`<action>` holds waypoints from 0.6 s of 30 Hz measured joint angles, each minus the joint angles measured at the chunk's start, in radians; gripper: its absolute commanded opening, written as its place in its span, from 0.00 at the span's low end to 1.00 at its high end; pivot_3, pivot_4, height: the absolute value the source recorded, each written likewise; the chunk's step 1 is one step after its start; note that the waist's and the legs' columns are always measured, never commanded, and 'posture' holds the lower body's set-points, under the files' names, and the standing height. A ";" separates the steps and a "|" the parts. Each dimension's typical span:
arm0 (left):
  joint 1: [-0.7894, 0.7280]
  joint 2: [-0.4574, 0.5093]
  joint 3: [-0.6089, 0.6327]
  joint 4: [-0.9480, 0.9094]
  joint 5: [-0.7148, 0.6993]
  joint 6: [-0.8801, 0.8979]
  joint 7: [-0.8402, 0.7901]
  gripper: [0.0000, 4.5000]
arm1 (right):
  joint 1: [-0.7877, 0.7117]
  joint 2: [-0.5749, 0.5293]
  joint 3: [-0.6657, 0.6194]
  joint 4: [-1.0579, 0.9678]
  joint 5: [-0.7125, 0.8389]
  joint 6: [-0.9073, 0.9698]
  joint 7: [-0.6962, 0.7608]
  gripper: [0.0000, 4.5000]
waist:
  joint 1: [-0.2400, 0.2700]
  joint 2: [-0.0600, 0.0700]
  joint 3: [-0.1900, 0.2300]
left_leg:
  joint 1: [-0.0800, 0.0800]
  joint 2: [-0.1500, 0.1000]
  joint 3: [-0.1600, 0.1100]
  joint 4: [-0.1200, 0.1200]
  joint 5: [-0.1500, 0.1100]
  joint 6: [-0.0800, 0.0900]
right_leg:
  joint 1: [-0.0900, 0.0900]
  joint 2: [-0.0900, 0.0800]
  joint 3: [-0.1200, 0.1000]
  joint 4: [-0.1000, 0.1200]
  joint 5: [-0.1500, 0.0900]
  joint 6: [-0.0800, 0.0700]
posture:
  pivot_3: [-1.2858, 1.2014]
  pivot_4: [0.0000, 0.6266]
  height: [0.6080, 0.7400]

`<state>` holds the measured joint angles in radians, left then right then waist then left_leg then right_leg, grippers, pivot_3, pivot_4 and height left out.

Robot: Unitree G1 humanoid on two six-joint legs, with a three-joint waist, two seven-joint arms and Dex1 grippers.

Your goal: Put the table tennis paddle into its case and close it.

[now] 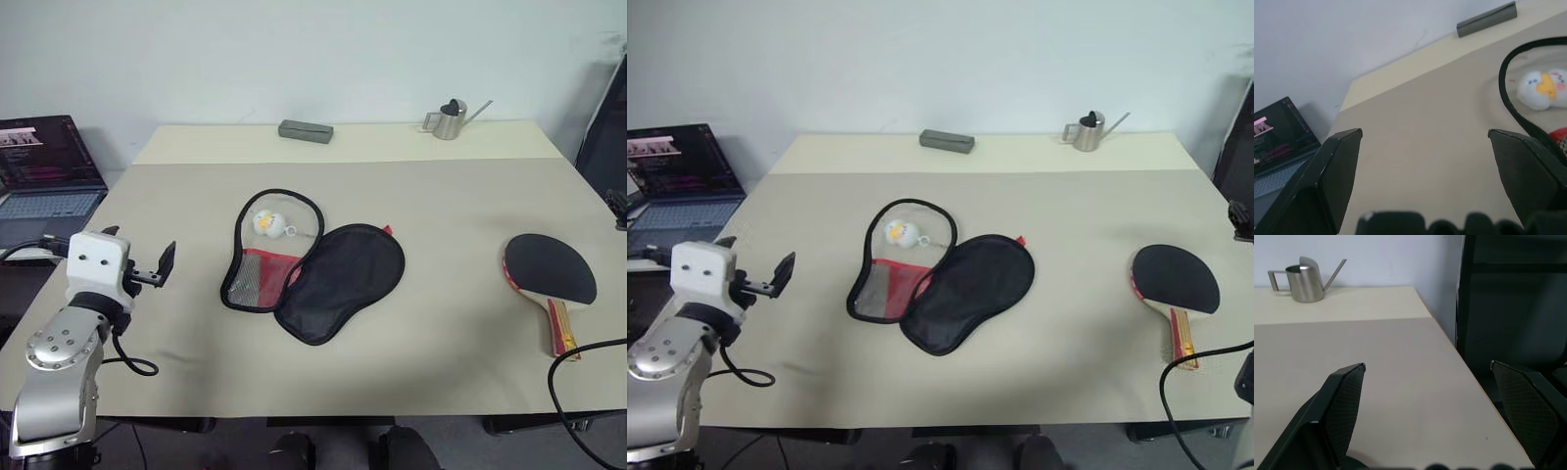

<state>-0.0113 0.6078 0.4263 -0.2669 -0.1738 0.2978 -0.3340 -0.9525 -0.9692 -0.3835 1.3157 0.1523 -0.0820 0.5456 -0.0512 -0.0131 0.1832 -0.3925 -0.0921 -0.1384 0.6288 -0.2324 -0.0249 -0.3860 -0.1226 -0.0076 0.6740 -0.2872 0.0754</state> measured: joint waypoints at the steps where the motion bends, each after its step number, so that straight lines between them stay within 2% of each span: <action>1: 0.002 -0.003 0.000 0.003 0.002 0.000 0.000 1.00 | 0.000 0.000 0.006 0.000 -0.007 0.002 0.003 1.00 | 0.000 0.000 0.000 | 0.000 0.000 0.000 0.000 0.000 0.000 | 0.000 0.000 0.000 0.000 0.000 0.000 | 0.52 0.24 1.00; 13: -0.043 -0.003 -0.007 0.086 0.013 -0.027 -0.018 1.00 | -0.036 0.000 0.013 0.000 -0.013 0.004 0.022 1.00 | 0.003 0.000 0.000 | -0.001 0.000 0.000 0.000 0.000 0.000 | -0.001 0.000 0.000 0.000 0.000 0.000 | 0.52 0.24 1.00; 18: -0.026 0.014 0.028 0.089 -0.022 -0.043 -0.061 1.00 | -0.036 0.007 0.011 0.000 -0.010 0.003 0.024 1.00 | 0.001 0.000 0.000 | -0.001 0.000 0.000 0.000 0.000 0.000 | -0.001 0.000 0.000 0.000 0.000 0.000 | 0.52 0.24 1.00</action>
<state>-0.0370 0.6223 0.4544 -0.1779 -0.1955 0.2550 -0.3945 -0.9885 -0.9624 -0.3724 1.3156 0.1423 -0.0787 0.5692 -0.0499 -0.0136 0.1834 -0.3933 -0.0918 -0.1380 0.6289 -0.2325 -0.0250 -0.3871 -0.1226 -0.0074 0.6738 -0.2870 0.0757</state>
